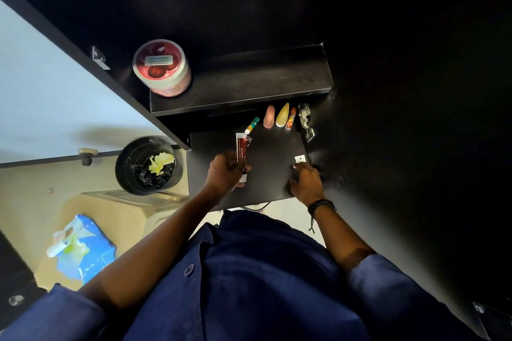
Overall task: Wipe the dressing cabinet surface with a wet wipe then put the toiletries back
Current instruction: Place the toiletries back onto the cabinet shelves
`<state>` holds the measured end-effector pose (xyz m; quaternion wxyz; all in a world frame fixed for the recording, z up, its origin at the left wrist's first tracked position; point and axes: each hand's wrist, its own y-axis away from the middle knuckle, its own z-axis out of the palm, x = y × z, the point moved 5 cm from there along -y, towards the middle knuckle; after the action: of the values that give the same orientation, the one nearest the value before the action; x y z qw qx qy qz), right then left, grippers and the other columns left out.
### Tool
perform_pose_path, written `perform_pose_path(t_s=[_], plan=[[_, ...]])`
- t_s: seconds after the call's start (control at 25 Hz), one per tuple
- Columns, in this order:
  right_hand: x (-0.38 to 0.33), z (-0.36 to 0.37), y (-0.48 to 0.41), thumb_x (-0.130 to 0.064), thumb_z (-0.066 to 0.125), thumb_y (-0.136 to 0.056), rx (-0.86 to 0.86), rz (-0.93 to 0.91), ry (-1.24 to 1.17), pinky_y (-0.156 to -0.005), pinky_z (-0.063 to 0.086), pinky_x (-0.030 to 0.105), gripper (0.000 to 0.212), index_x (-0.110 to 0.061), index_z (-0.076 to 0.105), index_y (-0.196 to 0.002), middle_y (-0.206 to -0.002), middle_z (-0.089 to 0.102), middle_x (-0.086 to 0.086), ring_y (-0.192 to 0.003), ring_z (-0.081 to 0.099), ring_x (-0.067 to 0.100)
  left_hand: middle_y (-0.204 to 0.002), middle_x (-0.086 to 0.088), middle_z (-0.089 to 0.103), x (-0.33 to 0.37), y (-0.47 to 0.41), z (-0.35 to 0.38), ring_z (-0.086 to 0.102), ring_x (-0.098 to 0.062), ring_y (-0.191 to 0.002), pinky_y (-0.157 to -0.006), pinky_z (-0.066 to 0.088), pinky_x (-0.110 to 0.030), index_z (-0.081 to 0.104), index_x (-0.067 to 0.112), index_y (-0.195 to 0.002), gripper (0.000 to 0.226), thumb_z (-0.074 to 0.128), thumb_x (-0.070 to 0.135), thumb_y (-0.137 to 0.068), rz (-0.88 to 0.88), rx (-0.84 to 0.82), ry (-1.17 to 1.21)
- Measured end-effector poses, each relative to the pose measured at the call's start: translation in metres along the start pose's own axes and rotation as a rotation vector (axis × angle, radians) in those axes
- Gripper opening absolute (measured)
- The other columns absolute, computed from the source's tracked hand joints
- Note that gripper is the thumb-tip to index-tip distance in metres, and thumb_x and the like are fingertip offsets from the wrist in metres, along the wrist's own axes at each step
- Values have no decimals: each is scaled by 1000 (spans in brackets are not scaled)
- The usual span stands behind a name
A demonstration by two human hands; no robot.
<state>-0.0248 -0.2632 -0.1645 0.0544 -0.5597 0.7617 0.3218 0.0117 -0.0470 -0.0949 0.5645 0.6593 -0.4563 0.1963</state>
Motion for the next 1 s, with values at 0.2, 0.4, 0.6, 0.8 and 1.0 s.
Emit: perform_pose_path(t_s=[0.2, 0.4, 0.6, 0.8, 1.0], plan=[[18, 13, -3, -5, 49, -90, 24, 66, 59, -99, 42, 38, 35, -12, 62, -121, -135, 47, 17, -121, 46, 35, -97, -10, 71, 2, 7, -8, 69, -21, -87, -68, 60, -37, 59, 12, -107, 14, 56, 15, -93, 47, 13, -1], [10, 2, -6, -5, 69, -75, 77, 144, -347, -92, 51, 30, 25, -17, 75, -96, -104, 73, 7, -98, 67, 26, -97, -8, 71, 5, 20, -14, 69, -24, -91, -67, 60, -31, 58, 15, -103, 18, 65, 12, -87, 107, -14, 6], [-61, -34, 12, 7, 63, -84, -112, 8, -930, -73, 60, 29, 22, -8, 69, -100, -98, 68, 16, -85, 65, 20, -86, -4, 71, 23, 38, -35, 69, -20, -77, -60, 56, -21, 58, 10, -101, 23, 71, 12, -82, 228, 35, 26], [-128, -90, 30, 7, 68, -80, -78, -184, -980, -77, 59, 27, 26, -11, 69, -98, -98, 72, 10, -87, 70, 20, -89, -9, 72, 53, 58, -70, 67, -16, -77, -66, 52, -18, 60, 8, -97, 23, 70, -1, -78, 341, 52, 58], [-180, -136, 54, -1, 70, -82, 30, -336, -934, -82, 57, 27, 25, -13, 71, -104, -102, 74, 5, -94, 71, 21, -98, 3, 70, 98, 94, -106, 66, -13, -85, -69, 55, -16, 63, 18, -109, 29, 67, 5, -84, 491, 110, 57]])
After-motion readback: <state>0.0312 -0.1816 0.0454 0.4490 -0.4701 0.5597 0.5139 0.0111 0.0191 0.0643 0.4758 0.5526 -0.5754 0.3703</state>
